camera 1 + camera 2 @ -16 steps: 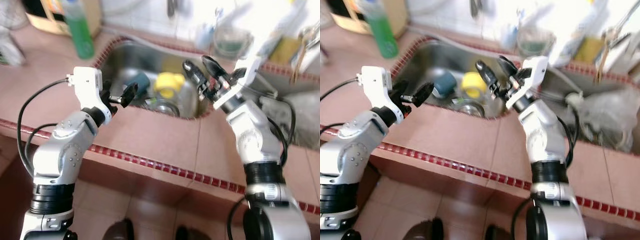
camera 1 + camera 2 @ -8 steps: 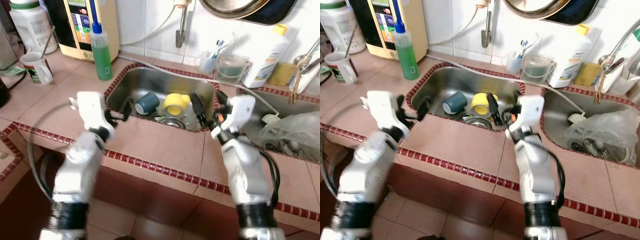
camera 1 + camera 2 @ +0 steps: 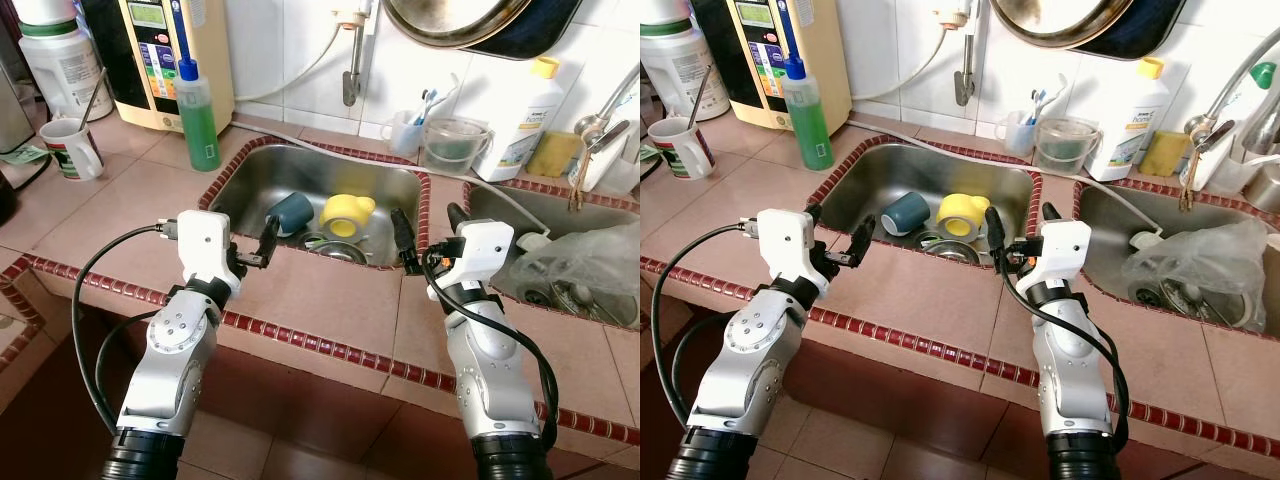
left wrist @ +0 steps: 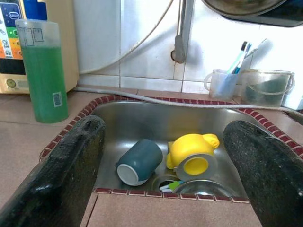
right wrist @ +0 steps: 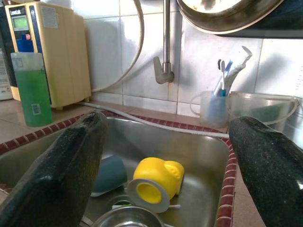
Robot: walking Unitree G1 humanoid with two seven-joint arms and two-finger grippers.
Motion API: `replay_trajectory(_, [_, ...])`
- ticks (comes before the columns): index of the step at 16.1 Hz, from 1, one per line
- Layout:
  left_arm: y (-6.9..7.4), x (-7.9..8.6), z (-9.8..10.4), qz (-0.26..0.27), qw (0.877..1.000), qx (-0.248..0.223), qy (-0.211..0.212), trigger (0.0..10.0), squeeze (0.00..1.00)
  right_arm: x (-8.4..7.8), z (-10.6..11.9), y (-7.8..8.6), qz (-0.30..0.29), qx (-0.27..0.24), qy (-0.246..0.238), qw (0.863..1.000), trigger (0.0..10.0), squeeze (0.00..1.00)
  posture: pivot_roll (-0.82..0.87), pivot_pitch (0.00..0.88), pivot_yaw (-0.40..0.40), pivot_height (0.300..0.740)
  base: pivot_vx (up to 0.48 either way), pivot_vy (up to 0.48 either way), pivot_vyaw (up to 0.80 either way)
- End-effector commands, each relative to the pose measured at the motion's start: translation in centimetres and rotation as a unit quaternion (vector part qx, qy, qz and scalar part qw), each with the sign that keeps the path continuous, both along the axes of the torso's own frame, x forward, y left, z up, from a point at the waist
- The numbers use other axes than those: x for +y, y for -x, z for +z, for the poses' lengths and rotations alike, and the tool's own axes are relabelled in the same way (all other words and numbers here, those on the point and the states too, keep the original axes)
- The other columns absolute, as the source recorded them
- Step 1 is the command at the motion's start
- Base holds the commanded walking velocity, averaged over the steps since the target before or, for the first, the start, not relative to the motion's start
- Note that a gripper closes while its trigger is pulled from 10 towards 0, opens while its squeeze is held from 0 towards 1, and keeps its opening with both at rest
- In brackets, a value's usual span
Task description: Kitchen organization
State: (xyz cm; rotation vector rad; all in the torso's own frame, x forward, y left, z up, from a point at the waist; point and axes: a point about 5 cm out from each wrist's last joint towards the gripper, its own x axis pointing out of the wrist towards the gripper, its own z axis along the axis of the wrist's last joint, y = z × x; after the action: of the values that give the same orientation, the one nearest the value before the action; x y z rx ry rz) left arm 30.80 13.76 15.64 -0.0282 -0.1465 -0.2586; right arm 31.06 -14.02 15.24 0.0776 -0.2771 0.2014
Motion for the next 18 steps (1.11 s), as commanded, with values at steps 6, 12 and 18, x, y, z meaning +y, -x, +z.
replay_trajectory(6, [0.02, -0.23, 0.29, -0.006, 1.000, -0.009, -0.007, 10.0, 0.00, 0.05, 0.70, 0.10, 0.000, -0.017, 0.005, 1.000, 10.0, 1.00, 0.07, 0.000, -0.009, 0.740, 0.000, 0.000, 0.00])
replay_trajectory(12, [0.02, -0.23, 0.29, -0.006, 1.000, -0.009, -0.007, 10.0, 0.00, 0.05, 0.70, 0.10, 0.000, -0.017, 0.005, 1.000, 10.0, 1.00, 0.07, 0.000, -0.009, 0.740, 0.000, 0.000, 0.00])
replay_trajectory(18, [0.02, -0.23, 0.29, -0.006, 1.000, -0.009, -0.007, 10.0, 0.00, 0.05, 0.70, 0.10, 0.000, -0.017, 0.005, 1.000, 10.0, 1.00, 0.07, 0.000, -0.009, 0.740, 0.000, 0.000, 0.00])
